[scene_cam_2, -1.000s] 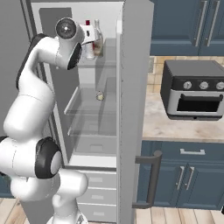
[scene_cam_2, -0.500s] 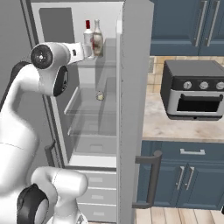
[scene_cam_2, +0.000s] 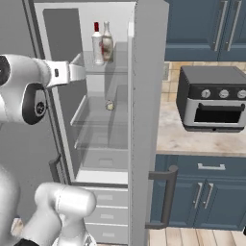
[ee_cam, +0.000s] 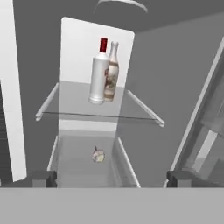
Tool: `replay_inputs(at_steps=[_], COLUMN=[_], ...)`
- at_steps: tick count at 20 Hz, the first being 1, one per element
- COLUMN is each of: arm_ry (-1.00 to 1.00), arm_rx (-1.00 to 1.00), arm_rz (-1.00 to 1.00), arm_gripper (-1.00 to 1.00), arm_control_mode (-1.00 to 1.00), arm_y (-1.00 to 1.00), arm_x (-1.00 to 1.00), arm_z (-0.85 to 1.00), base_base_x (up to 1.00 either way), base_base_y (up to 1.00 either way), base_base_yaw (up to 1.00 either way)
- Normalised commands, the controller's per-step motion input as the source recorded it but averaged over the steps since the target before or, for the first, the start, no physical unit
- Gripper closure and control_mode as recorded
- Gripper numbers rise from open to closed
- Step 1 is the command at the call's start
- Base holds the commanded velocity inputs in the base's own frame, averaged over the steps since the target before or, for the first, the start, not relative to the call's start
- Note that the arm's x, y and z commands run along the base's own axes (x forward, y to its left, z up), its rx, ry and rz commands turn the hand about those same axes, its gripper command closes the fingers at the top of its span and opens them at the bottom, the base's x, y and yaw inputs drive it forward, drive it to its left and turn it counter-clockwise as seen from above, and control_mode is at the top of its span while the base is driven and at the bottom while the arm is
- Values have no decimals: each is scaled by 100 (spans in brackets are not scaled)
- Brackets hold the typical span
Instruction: Place the liquors on the top shelf of the fridge to keep them out of children's reach, and place the garlic on lower shelves for easy access.
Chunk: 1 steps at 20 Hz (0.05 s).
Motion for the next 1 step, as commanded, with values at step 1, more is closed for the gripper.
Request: replay_inputs(at_steps=[1], arm_ry=[10], arm_rx=[0], arm_rz=[-15], arm_gripper=[-100], arm_control_mode=[-100], arm_y=[0], arm_x=[-100], arm_z=[0], base_base_x=[0], base_base_y=[0], base_base_yaw=[0])
